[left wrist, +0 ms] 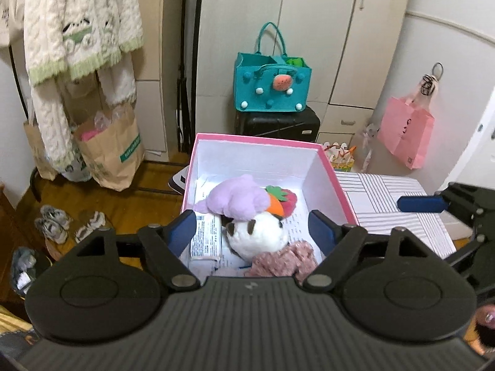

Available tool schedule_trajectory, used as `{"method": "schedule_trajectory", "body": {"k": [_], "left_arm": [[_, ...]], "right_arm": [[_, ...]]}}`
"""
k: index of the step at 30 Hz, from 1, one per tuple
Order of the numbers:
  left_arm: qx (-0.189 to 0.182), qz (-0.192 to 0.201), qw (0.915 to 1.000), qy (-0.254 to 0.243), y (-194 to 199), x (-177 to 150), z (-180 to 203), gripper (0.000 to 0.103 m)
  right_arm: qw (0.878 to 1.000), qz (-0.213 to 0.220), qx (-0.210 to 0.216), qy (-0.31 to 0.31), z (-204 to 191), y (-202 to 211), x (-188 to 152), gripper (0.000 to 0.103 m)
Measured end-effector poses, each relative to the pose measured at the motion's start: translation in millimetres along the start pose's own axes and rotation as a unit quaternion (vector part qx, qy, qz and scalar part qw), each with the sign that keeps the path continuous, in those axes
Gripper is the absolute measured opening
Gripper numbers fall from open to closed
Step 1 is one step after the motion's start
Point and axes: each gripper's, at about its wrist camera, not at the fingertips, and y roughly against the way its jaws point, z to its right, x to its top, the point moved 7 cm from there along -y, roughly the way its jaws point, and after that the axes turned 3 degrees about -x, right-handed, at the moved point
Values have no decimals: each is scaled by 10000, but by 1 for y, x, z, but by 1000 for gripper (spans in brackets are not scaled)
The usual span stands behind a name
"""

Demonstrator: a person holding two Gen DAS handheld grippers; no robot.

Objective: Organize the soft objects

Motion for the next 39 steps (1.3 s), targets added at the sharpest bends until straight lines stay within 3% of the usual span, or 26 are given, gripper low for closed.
{"method": "schedule_trajectory", "body": {"k": [2,6,14,22,25,34,39], "left_arm": [[16,23,9999,-102,9,-2,6,95],[-55,74,9995,-297,28,-7,20,101],[382,-133,9980,-477,53,-24,42,101],[291,-63,9972,-682,79,-47,69,101],[296,-106,9968,-740,85,-57,78,101],[452,72,9953,-848,97,-86,97,101],[231,58,9972,-713,93,-96,104,101]], "right_arm": [[9998,-104,-166,-84,1,9,-3,97],[9995,75,-311,-67,3,38,-12,97],[9952,317,-515,-772,29,85,-36,97],[9877,-60,-1205,-994,38,115,-70,97],[9856,51,-1457,-853,32,131,-79,98],[9785,353,-1598,-1252,19,152,-106,98],[9739,407,-1770,-1364,19,153,-115,98]]}}
